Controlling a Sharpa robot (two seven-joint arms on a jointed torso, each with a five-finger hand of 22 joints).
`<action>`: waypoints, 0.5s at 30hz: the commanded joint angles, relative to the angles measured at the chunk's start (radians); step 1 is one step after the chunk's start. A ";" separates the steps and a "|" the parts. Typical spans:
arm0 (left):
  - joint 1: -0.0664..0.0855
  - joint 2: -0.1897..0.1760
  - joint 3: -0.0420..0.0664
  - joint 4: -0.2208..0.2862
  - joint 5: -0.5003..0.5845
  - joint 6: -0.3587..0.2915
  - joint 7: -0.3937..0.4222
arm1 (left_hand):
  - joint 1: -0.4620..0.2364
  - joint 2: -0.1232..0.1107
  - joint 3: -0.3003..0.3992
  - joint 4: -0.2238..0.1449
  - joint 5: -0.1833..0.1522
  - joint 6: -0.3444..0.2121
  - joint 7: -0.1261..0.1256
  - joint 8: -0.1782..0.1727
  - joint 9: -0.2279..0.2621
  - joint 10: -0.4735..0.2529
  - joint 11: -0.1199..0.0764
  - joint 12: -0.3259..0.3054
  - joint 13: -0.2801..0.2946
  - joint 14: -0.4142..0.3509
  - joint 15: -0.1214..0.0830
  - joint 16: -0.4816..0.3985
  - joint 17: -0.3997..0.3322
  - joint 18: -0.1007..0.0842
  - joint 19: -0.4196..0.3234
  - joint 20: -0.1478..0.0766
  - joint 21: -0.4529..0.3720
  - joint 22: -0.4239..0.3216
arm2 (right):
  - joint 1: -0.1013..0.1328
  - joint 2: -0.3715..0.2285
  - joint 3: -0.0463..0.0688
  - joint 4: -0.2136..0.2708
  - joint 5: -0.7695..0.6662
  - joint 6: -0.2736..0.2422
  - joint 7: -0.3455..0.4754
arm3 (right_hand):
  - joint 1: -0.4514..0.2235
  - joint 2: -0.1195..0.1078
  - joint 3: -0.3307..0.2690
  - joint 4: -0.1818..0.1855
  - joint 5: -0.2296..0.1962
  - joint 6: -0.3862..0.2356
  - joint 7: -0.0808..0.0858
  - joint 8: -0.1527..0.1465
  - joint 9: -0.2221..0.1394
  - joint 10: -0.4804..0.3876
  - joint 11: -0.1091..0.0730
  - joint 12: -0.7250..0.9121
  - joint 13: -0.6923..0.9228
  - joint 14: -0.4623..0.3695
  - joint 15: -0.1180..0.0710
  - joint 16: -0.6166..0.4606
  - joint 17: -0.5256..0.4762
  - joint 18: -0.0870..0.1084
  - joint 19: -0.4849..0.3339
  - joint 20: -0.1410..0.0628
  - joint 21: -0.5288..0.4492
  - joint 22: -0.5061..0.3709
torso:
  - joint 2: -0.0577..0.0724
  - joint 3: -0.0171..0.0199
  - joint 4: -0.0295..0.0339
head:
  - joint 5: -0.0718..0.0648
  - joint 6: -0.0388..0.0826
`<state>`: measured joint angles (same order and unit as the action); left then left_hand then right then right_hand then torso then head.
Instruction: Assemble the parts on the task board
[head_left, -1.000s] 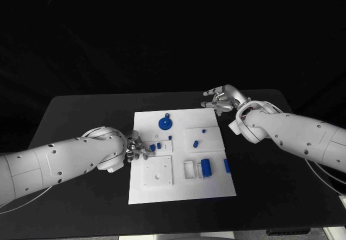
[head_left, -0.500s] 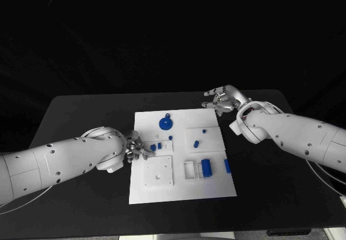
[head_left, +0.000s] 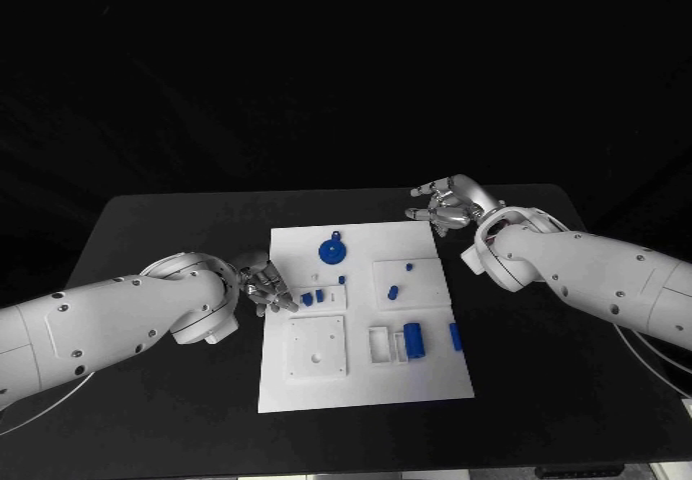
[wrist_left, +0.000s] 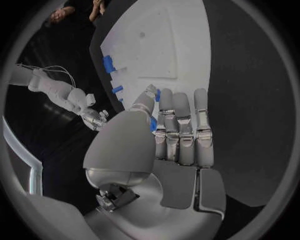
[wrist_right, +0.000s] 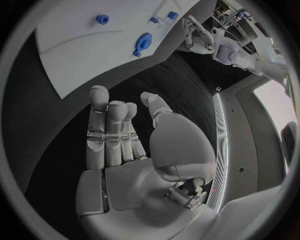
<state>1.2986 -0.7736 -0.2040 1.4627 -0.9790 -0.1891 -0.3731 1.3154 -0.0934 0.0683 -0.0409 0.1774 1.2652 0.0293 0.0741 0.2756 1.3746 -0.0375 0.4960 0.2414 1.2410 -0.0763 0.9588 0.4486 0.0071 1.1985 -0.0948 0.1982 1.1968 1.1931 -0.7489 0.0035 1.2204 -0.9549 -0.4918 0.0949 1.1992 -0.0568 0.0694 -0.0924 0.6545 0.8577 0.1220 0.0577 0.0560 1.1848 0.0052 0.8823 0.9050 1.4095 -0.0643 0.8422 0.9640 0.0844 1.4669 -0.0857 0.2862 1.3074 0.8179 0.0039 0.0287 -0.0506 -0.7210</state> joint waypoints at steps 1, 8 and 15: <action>0.005 -0.013 0.002 0.021 0.002 -0.081 0.093 | 0.020 -0.005 -0.005 -0.022 0.025 -0.035 0.015 -0.010 -0.017 -0.031 0.011 -0.036 -0.021 -0.014 0.007 -0.010 -0.011 -0.007 -0.002 0.005 -0.014 -0.008 | -0.002 0.000 0.000 -0.002 0.000 0.013 0.010 | -0.009 -0.002 0.006 -0.002 0.003 0.006 0.003 -0.001 0.001 0.001 -0.003 0.003 0.001 0.005 -0.004 0.000 0.001 0.013 0.035 -0.001 0.004 0.034 | 0.000 -0.0020 0.0000 | 0.003 0.004; 0.009 -0.028 0.004 0.043 -0.037 -0.077 0.120 | 0.023 0.011 -0.082 -0.070 0.071 -0.323 0.027 0.328 0.125 -0.080 0.021 -0.032 -0.033 -0.031 0.014 0.019 -0.015 -0.005 0.011 0.011 -0.044 0.008 | -0.006 0.002 0.000 -0.006 0.002 0.014 0.011 | -0.009 -0.002 0.006 -0.002 0.003 0.006 0.003 -0.001 0.001 0.001 -0.003 0.003 0.001 0.005 -0.004 0.000 0.001 0.013 0.035 -0.001 0.004 0.034 | 0.001 -0.0012 -0.0008 | 0.009 0.008; 0.010 -0.023 0.002 0.045 -0.115 -0.074 0.117 | -0.034 -0.006 -0.118 -0.015 0.072 -0.522 0.004 0.805 0.331 -0.182 0.006 0.277 0.123 -0.040 0.000 0.179 0.034 -0.005 0.038 -0.002 -0.008 0.108 | -0.008 0.003 0.000 -0.007 0.002 0.015 0.010 | -0.009 -0.002 0.006 -0.002 0.003 0.006 0.003 -0.001 0.001 0.001 -0.003 0.003 0.001 0.005 -0.004 0.000 0.001 0.013 0.035 -0.001 0.004 0.034 | 0.001 0.0004 -0.0008 | 0.012 0.009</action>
<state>1.3071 -0.7997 -0.2016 1.5043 -1.0246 -0.2513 -0.2829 1.2890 -0.0989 -0.0486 -0.0605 0.2457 0.7488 0.0331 0.8665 0.6030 1.1988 -0.0306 0.7611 0.3582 1.2042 -0.0753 1.1307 0.4807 0.0072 1.2331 -0.0964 0.1879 1.2977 1.1860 -0.7466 0.0035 1.2132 -0.9532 -0.4911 0.0952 1.1992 -0.0568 0.0694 -0.0924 0.6545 0.8577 0.1220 0.0577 0.0560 1.1848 0.0052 0.8823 0.9047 1.4094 -0.0643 0.8422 0.9639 0.0844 1.4669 -0.0857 0.2862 1.3074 0.8188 0.0029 0.0280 -0.0393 -0.7122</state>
